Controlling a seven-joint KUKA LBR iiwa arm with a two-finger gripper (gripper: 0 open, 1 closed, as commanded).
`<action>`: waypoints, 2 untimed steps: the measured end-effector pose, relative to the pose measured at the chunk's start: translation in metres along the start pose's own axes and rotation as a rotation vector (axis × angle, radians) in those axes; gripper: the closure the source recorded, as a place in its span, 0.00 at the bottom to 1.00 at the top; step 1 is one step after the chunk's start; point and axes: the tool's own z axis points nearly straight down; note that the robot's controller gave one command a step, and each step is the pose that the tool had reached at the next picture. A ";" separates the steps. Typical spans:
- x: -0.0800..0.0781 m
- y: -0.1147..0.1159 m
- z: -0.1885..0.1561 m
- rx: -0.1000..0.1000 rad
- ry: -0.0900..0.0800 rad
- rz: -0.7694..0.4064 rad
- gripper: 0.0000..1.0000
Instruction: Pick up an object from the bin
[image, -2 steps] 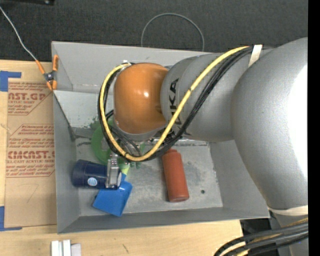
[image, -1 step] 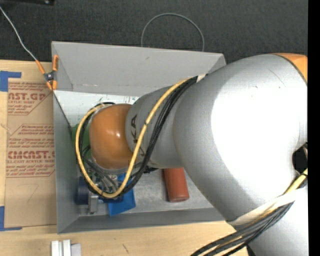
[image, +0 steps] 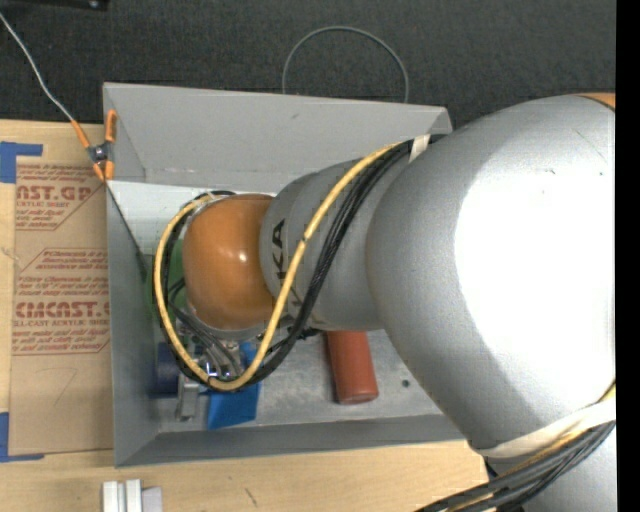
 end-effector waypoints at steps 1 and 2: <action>-0.054 -0.045 0.001 0.003 0.008 0.207 0.00; -0.039 -0.061 0.018 0.000 0.001 -0.369 0.00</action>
Offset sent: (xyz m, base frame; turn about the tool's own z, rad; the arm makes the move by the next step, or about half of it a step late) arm 0.0272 -0.0737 -0.0302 -0.6620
